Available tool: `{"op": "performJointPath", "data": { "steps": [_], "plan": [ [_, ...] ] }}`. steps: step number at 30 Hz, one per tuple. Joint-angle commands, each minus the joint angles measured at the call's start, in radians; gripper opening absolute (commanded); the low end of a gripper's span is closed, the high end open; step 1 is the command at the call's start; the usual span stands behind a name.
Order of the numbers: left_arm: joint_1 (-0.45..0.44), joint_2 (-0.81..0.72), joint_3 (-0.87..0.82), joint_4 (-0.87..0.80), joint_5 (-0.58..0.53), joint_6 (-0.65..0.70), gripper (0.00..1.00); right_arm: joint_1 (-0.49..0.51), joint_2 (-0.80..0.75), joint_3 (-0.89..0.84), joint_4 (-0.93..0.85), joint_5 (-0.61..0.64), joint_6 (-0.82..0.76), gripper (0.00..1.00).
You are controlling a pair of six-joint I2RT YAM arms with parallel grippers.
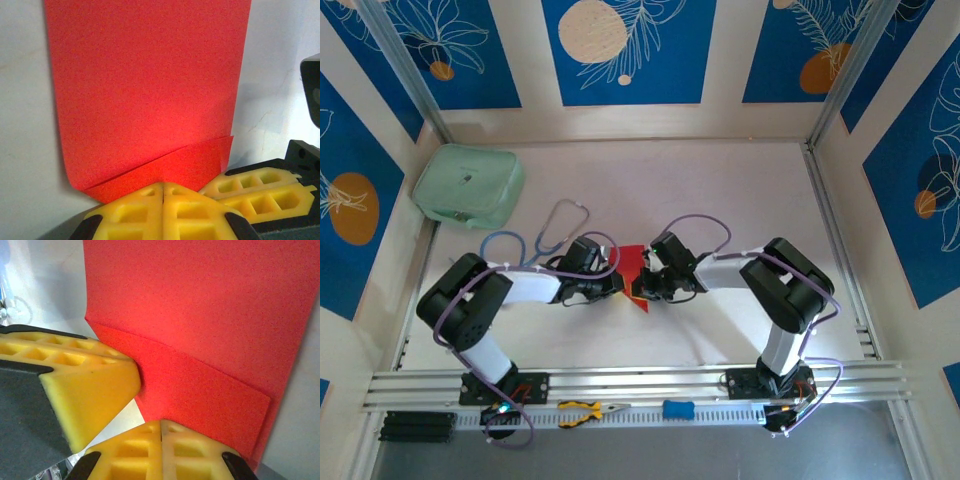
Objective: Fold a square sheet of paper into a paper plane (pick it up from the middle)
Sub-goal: Third fold the triangle at the center of the table.
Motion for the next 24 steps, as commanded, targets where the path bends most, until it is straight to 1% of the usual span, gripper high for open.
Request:
{"op": "performJointPath", "data": {
  "steps": [1,7,16,20,24],
  "plan": [
    [0.022,-0.009,0.023,-0.089,-0.048,0.04,0.04,0.002,0.002,-0.08,-0.083,0.036,-0.006,0.01],
    [0.072,0.026,0.058,-0.118,-0.058,0.065,0.04,-0.008,-0.017,-0.111,-0.079,0.021,-0.033,0.0],
    [0.132,0.023,0.018,-0.125,-0.062,0.085,0.03,-0.024,-0.028,-0.139,-0.069,0.001,-0.053,0.0],
    [0.149,-0.013,0.008,-0.139,-0.056,0.098,0.04,-0.032,-0.032,-0.145,-0.065,-0.024,-0.08,0.0],
    [0.147,-0.09,0.017,-0.186,-0.055,0.123,0.06,-0.039,-0.049,-0.141,-0.074,-0.062,-0.123,0.0]
  ]
}}
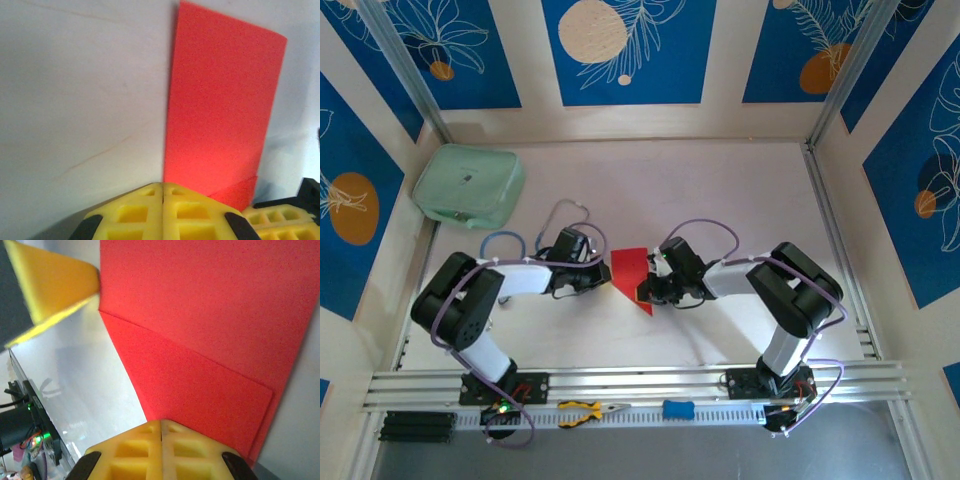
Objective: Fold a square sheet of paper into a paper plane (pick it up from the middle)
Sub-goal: Third fold the triangle at the center of the table.
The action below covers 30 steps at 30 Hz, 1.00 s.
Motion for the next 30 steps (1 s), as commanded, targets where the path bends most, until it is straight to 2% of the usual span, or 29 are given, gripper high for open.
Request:
{"op": "performJointPath", "data": {
  "steps": [1,4,8,14,21,30],
  "plan": [
    [0.017,-0.083,-0.016,-0.072,-0.034,0.04,0.07,-0.01,-0.002,-0.039,-0.152,-0.013,-0.062,0.0],
    [0.006,-0.155,-0.032,-0.053,-0.008,0.04,0.11,-0.016,-0.011,-0.031,-0.163,-0.019,-0.072,0.0],
    [-0.054,-0.193,-0.041,0.019,0.056,0.051,0.13,-0.02,-0.007,-0.021,-0.167,-0.015,-0.071,0.0],
    [-0.13,-0.059,0.021,0.078,0.157,0.071,0.12,-0.021,-0.01,-0.024,-0.165,-0.019,-0.072,0.01],
    [-0.136,0.109,0.054,0.035,0.127,0.074,0.06,-0.031,-0.045,-0.025,-0.158,-0.041,-0.074,0.03],
    [-0.132,0.144,0.02,0.007,0.09,0.086,0.03,-0.031,-0.143,0.02,-0.201,-0.091,-0.127,0.06]
  ]
}}
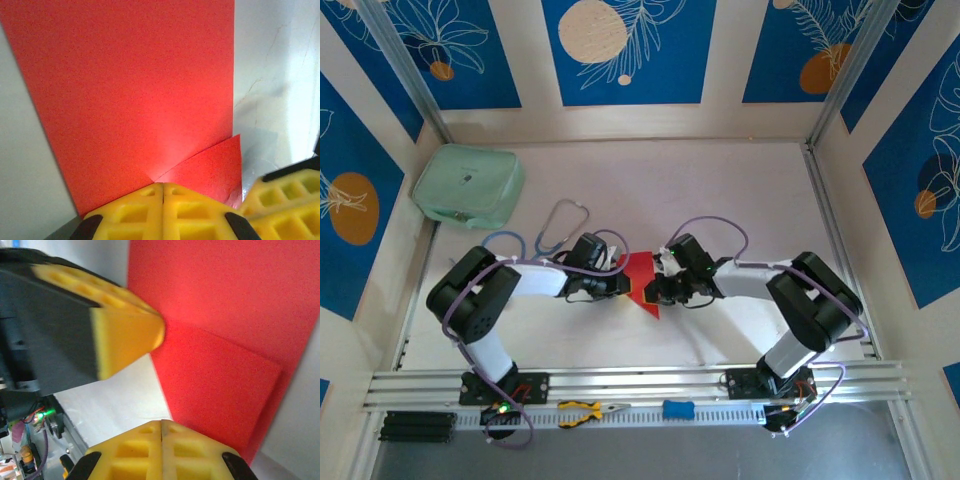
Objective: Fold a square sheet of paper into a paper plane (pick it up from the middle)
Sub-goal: Third fold the triangle at the center of the table.
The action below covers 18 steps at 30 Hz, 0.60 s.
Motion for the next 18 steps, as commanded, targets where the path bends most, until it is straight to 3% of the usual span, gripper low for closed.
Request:
{"op": "performJointPath", "data": {
  "steps": [1,9,18],
  "plan": [
    [0.003,0.051,-0.019,-0.06,-0.042,0.027,0.03,0.001,-0.007,0.029,-0.044,-0.058,-0.041,0.06],
    [0.005,0.055,0.0,-0.084,-0.044,0.036,0.02,0.034,0.089,0.029,-0.053,-0.02,-0.036,0.08],
    [0.013,0.058,-0.006,-0.09,-0.051,0.038,0.02,0.022,-0.02,-0.142,-0.024,0.018,0.006,0.09]
  ]
}}
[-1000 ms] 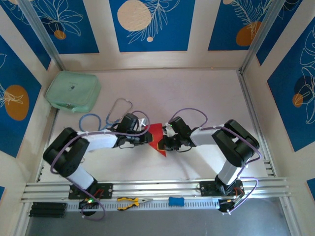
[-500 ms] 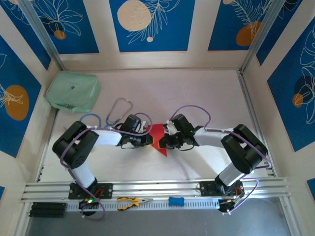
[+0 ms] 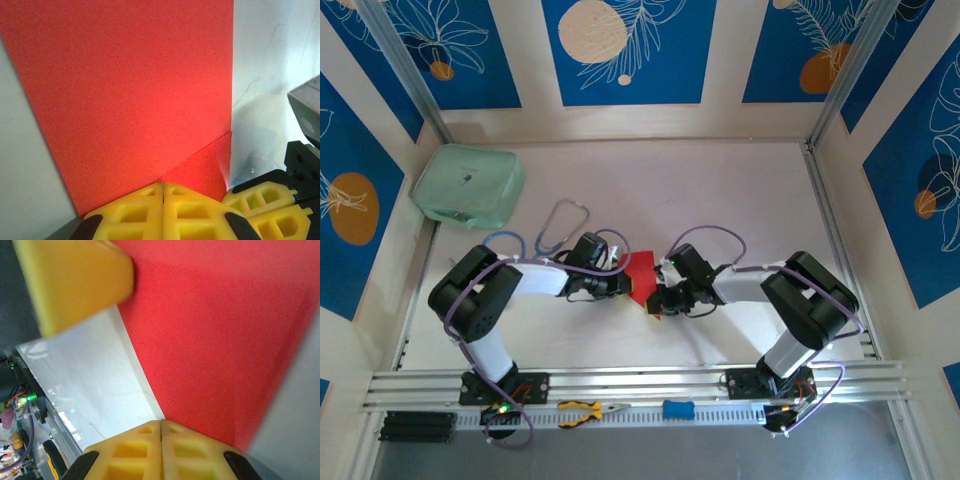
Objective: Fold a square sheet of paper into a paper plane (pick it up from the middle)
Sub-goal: Third fold the triangle at the center of the table.
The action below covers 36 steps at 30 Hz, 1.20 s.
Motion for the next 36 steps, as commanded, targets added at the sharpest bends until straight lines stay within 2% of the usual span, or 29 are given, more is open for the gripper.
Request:
{"op": "performJointPath", "data": {
  "steps": [1,8,12,16,20,26,29,32,36],
  "plan": [
    [0.01,0.046,-0.016,-0.094,-0.059,0.027,0.02,-0.005,-0.049,-0.071,-0.056,0.03,0.024,0.09],
    [0.009,0.019,-0.039,-0.078,-0.067,-0.002,0.01,-0.022,-0.152,-0.136,-0.063,0.069,0.058,0.09],
    [0.001,-0.044,-0.093,-0.019,-0.087,-0.089,0.02,-0.025,-0.234,-0.113,-0.13,0.123,0.062,0.1],
    [-0.041,-0.139,-0.138,0.003,-0.161,-0.179,0.04,-0.027,-0.298,-0.07,-0.199,0.209,0.067,0.11],
    [-0.072,-0.25,-0.138,-0.064,-0.237,-0.181,0.13,-0.028,-0.324,-0.045,-0.194,0.233,0.077,0.17],
    [-0.051,-0.402,-0.097,-0.252,-0.331,-0.061,0.41,-0.02,-0.269,-0.005,-0.121,0.167,0.068,0.28],
    [0.001,-0.414,-0.092,-0.27,-0.267,-0.025,0.51,-0.016,-0.214,0.038,-0.125,0.158,0.049,0.33],
    [0.055,-0.393,-0.106,-0.246,-0.175,-0.014,0.55,-0.011,-0.164,0.075,-0.107,0.13,0.024,0.36],
    [0.106,-0.349,-0.132,-0.166,-0.059,-0.037,0.56,-0.012,-0.096,0.125,-0.121,0.127,-0.006,0.37]
  ]
}}
